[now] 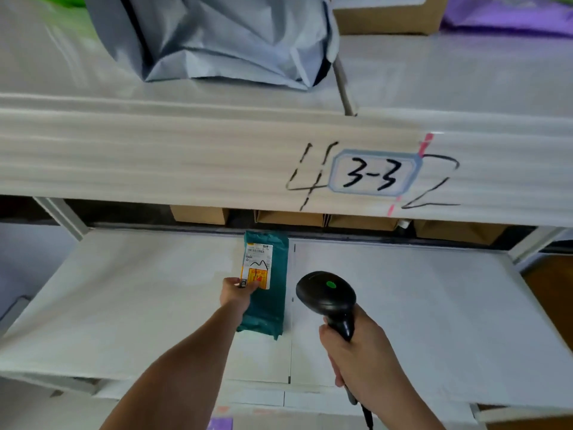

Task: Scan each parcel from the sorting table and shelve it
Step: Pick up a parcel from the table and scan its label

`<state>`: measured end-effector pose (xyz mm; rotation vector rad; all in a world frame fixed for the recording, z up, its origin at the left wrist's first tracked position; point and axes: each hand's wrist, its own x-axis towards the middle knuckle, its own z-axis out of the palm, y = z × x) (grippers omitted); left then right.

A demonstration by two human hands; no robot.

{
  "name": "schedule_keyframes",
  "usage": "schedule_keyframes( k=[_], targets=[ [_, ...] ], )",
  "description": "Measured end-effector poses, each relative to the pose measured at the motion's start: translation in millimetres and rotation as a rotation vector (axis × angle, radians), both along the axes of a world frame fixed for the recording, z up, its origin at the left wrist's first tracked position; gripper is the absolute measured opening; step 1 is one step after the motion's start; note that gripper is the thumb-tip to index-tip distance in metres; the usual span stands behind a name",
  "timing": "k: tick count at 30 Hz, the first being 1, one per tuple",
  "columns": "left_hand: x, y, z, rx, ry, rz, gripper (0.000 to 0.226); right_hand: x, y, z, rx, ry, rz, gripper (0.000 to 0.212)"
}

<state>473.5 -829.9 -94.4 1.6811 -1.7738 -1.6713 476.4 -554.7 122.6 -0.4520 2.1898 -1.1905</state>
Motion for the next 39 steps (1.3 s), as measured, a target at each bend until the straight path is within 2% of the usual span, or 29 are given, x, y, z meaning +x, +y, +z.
schedule_keyframes(
  k=[6,9,12,15,18,20,23,27,33,35,39],
  targets=[
    [-25,-25,-20,-0.049,0.001,-0.004,0.051,0,4,-12,-0.001,0.013,-0.102,0.006],
    [-28,-36,-26,-0.105,-0.047,-0.079,0.051,4,6,-17,0.007,0.003,-0.132,0.004],
    [-20,-33,-9,-0.218,-0.137,-0.136,0.060,11,10,-19,-0.002,0.005,-0.141,0.003],
    [-3,-19,28,-0.464,-0.225,-0.318,0.060,26,15,-6,-0.010,0.002,-0.148,0.002],
    [7,-3,73,-0.620,-0.253,-0.619,0.061,41,22,22,-0.031,0.017,-0.162,0.002],
    [6,10,107,-0.710,-0.306,-0.828,0.071,51,33,45,-0.047,0.023,-0.190,0.002],
    [-6,44,165,-0.799,-0.322,-1.034,0.081,65,59,78,-0.079,0.024,-0.274,0.003],
    [-31,106,225,-0.858,-0.307,-1.206,0.088,87,107,117,-0.111,0.039,-0.389,0.006],
    [-53,222,269,-0.771,-0.154,-1.308,0.105,126,200,163,-0.120,0.138,-0.575,0.006],
    [-56,272,287,-0.801,-0.114,-1.364,0.113,139,238,176,-0.126,0.184,-0.632,0.005],
    [-49,387,325,-0.827,-0.089,-1.503,0.097,169,319,199,-0.160,0.243,-0.745,0.006]
  ],
)
